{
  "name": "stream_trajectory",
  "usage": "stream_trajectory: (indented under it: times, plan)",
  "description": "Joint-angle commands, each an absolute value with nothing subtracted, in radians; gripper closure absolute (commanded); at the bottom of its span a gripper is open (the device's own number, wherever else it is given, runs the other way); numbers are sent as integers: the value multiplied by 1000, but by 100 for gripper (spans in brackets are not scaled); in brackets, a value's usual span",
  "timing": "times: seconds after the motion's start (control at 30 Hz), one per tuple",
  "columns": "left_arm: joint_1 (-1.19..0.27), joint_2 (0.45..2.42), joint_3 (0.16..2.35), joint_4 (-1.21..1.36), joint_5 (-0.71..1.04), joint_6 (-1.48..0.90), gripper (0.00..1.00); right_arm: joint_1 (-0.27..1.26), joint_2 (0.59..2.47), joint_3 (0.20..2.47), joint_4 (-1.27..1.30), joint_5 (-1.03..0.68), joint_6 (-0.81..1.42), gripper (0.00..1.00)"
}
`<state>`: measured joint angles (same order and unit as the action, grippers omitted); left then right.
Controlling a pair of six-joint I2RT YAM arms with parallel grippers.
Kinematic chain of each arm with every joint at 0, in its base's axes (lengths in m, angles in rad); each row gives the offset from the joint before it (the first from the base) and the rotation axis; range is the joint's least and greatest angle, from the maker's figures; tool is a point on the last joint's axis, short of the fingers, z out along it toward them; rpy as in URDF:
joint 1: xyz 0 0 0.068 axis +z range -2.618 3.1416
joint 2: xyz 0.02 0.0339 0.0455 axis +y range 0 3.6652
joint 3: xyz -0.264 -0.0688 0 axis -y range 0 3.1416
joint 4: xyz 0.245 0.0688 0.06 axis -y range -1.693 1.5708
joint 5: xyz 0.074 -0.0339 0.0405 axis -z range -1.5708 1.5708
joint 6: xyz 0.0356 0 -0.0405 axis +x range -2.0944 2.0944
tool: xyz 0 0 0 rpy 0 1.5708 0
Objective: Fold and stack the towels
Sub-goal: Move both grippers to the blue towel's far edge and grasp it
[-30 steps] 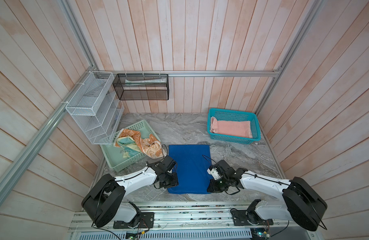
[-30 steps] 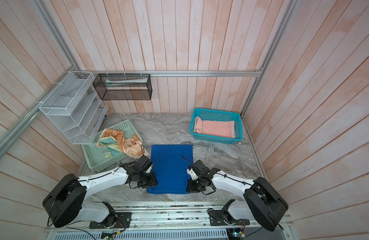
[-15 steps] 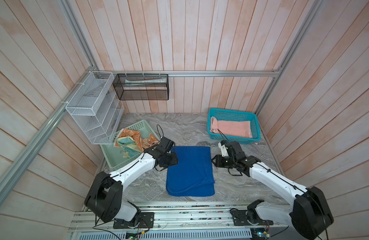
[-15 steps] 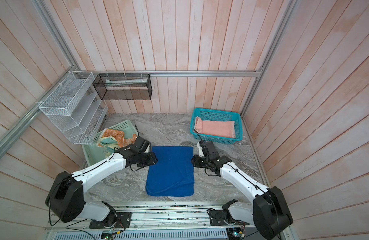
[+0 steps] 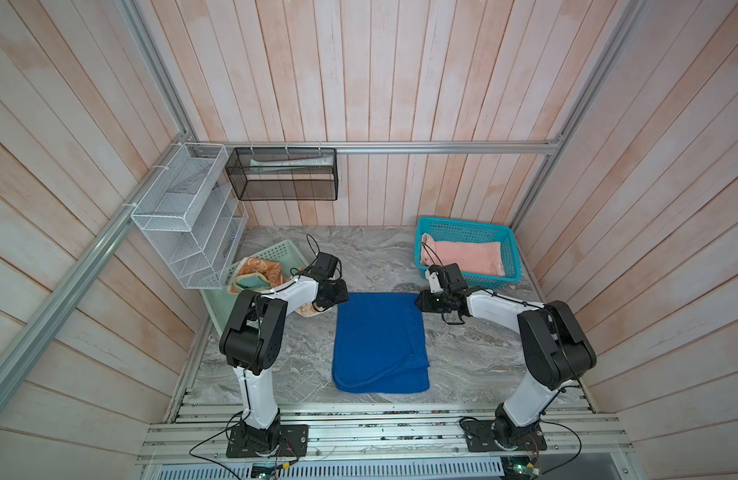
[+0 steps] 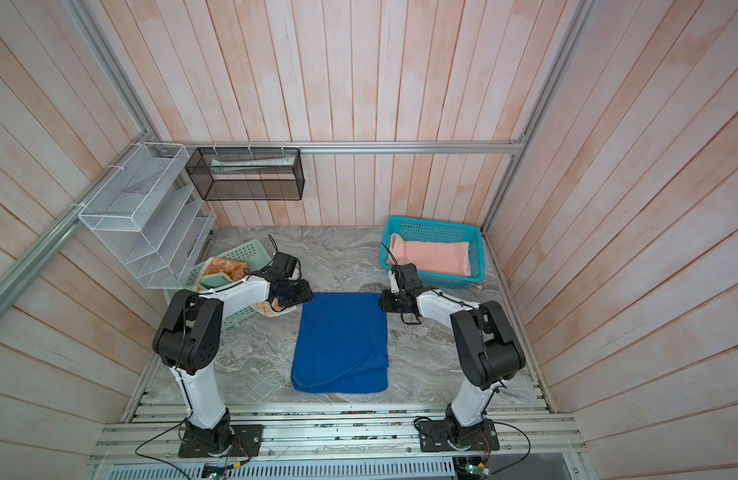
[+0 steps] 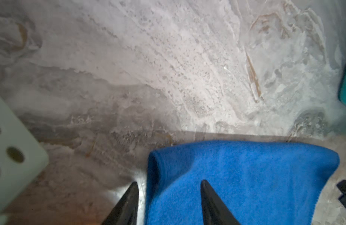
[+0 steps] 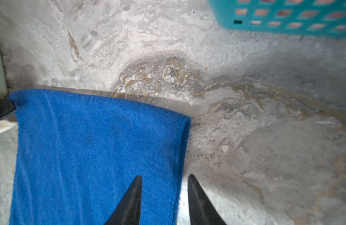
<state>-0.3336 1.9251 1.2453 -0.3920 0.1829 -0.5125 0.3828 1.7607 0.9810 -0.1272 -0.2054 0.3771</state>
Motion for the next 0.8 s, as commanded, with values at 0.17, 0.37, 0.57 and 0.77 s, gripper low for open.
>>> stream_trajectory:
  times: [0.17,0.37,0.57,0.77]
  plan:
    - [-316,2001,1309,-344,265,-457,47,376,1868,1072,-116,-214,327,59]
    - [-310,2037,1322,-345,314,-430,55,377,1914,1088,-109,-228,325,61]
    - [-310,2027,1307,-321,358,-385,77,376,1931,1102,-103,-240,302,79]
    - [-310,1933,1266,-268,374,-340,100,376,1869,1117,-113,-214,262,100]
